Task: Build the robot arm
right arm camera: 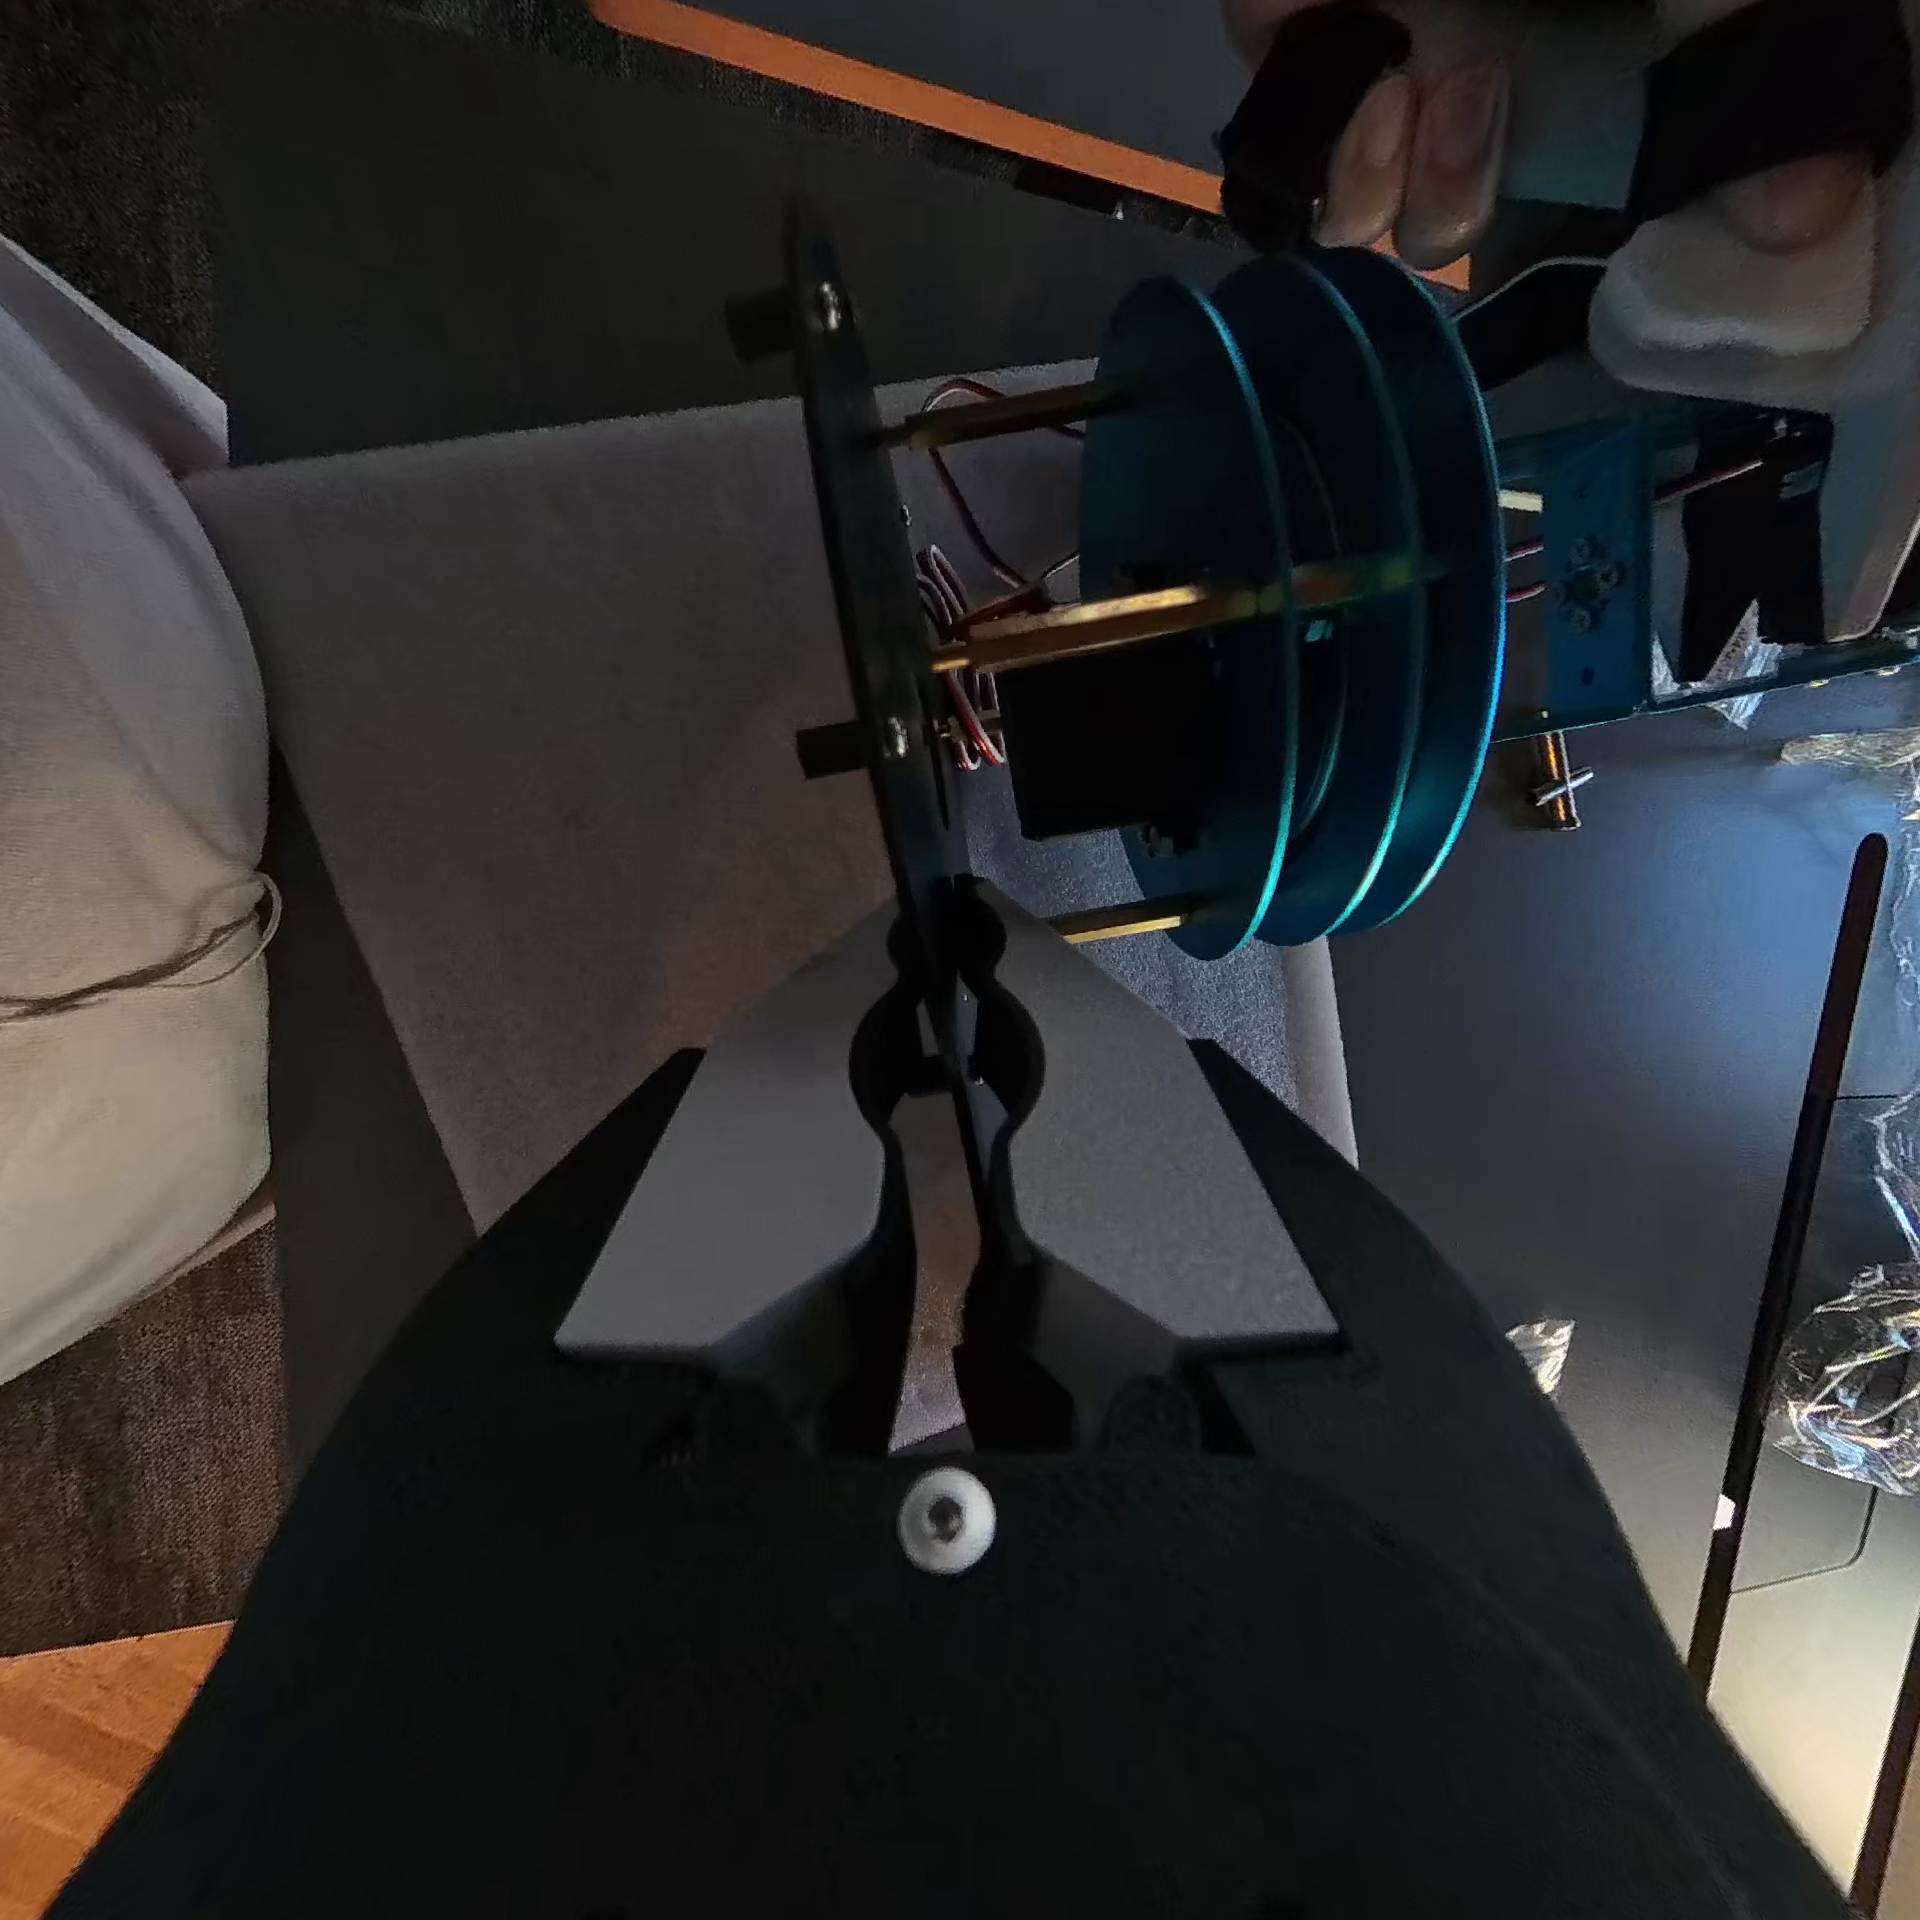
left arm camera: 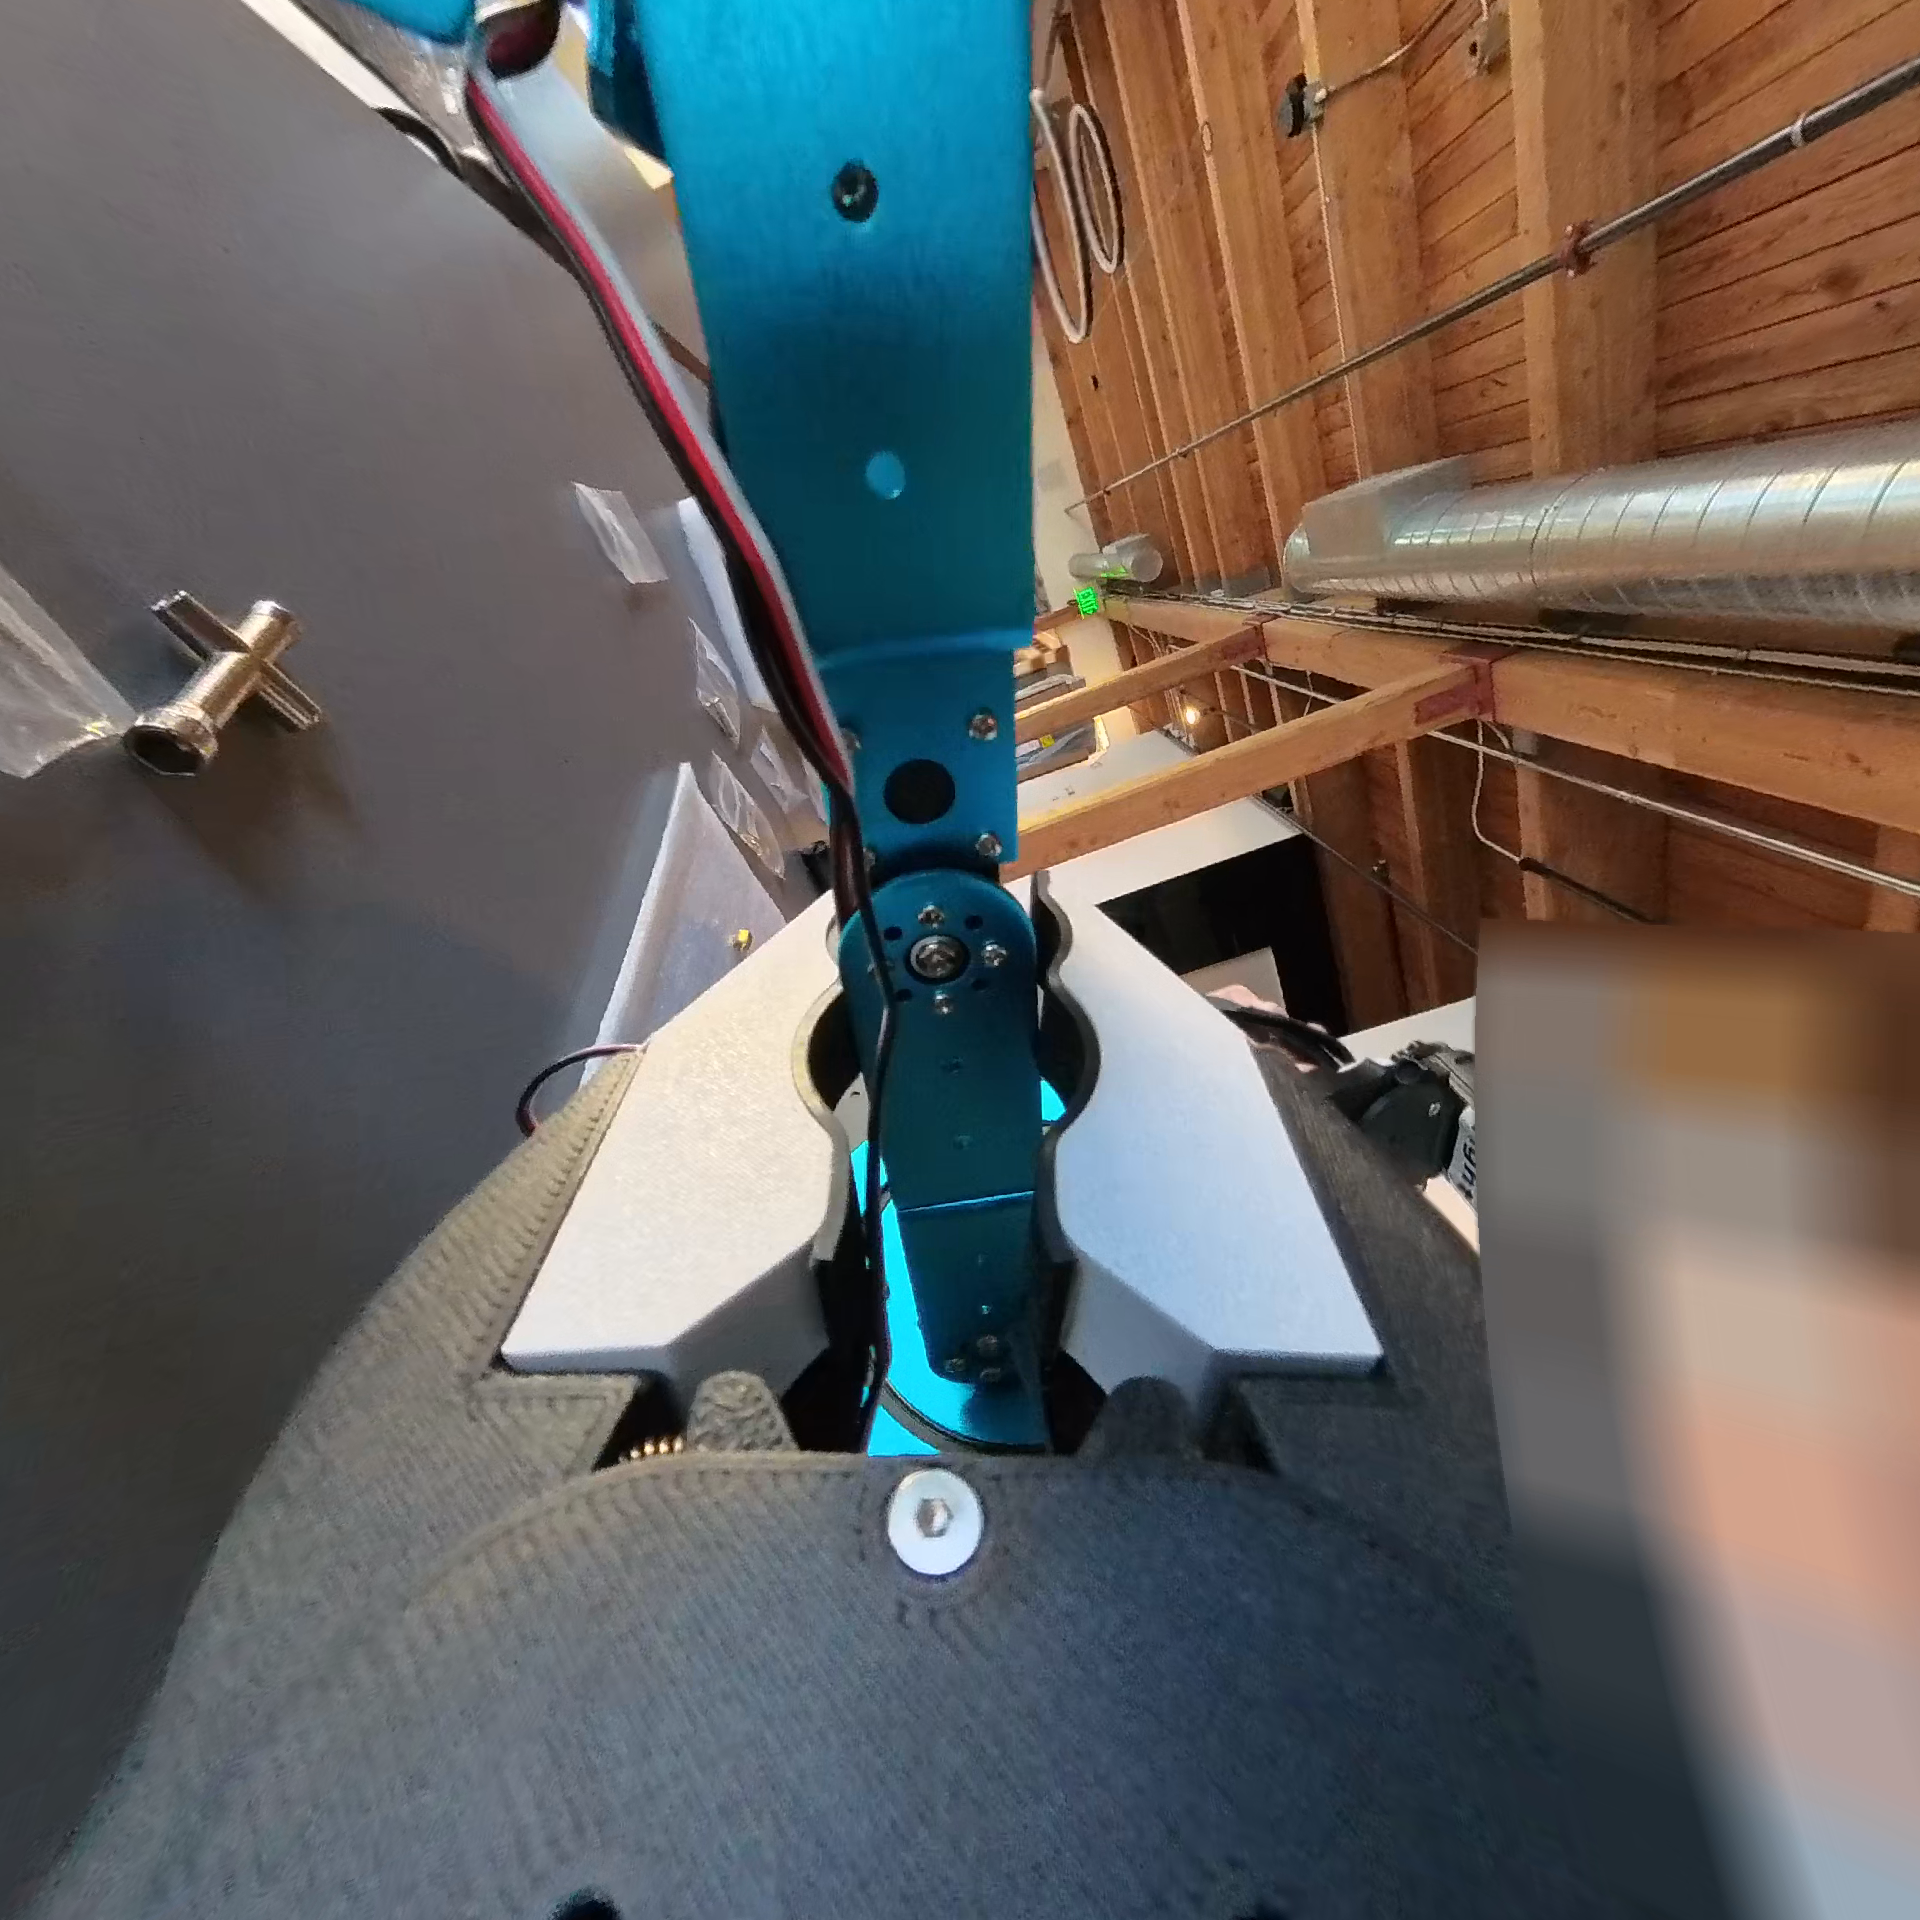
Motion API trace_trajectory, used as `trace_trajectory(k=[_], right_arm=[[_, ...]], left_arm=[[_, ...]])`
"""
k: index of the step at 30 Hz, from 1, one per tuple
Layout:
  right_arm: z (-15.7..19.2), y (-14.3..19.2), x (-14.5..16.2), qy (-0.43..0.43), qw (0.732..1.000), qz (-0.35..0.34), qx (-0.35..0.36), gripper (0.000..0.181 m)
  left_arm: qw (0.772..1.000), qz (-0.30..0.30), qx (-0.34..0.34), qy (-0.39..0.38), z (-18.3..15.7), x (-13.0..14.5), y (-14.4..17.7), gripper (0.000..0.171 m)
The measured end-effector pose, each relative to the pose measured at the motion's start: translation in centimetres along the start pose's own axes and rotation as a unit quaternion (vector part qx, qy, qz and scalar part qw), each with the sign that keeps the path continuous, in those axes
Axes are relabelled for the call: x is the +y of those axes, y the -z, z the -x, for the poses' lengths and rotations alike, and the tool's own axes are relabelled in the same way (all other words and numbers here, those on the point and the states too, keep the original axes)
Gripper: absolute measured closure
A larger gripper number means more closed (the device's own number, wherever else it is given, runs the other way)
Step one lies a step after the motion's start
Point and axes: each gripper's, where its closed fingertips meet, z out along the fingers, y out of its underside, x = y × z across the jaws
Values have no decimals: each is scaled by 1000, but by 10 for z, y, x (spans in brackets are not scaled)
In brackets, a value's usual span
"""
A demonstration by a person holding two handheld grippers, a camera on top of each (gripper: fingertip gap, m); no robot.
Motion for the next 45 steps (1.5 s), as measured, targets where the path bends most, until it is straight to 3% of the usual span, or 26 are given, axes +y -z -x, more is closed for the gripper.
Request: trace_trajectory(k=[45], right_arm=[[4,0,0,0,999,-22,24,181]], left_arm=[[1000,-22,-17,-14,-1,1,0,144]])
